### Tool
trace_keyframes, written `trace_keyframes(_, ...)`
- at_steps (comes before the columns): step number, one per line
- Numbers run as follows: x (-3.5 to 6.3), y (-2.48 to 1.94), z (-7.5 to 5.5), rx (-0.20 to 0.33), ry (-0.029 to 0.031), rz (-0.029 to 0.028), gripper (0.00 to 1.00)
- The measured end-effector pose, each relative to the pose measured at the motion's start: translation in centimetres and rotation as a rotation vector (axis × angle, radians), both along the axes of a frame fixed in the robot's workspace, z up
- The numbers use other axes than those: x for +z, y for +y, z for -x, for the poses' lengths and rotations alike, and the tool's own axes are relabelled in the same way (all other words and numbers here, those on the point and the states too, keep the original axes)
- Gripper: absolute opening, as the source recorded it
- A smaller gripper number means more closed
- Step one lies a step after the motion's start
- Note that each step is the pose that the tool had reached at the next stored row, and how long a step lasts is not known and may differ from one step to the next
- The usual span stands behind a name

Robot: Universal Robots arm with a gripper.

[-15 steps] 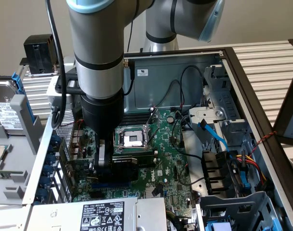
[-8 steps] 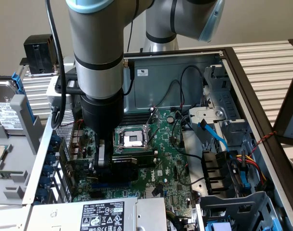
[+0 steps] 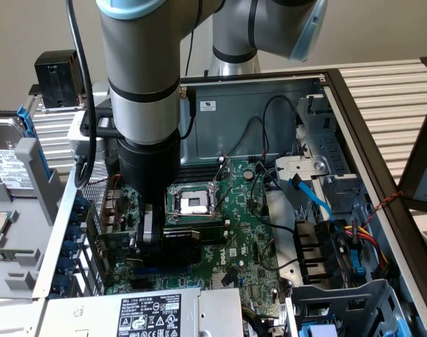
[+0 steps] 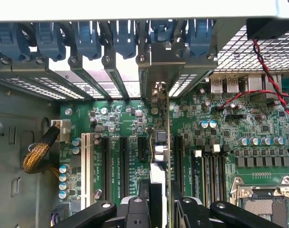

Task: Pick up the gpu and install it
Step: 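Insert the gpu into the slot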

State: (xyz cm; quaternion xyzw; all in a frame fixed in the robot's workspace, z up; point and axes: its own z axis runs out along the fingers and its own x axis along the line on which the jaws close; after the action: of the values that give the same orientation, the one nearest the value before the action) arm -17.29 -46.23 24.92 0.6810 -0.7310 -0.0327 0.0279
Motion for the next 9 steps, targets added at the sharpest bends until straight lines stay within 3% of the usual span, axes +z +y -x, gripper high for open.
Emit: trace_keyframes(9, -0.02, -0.01, 0.00, 0.004, -0.0001, -0.0002, 0.27)
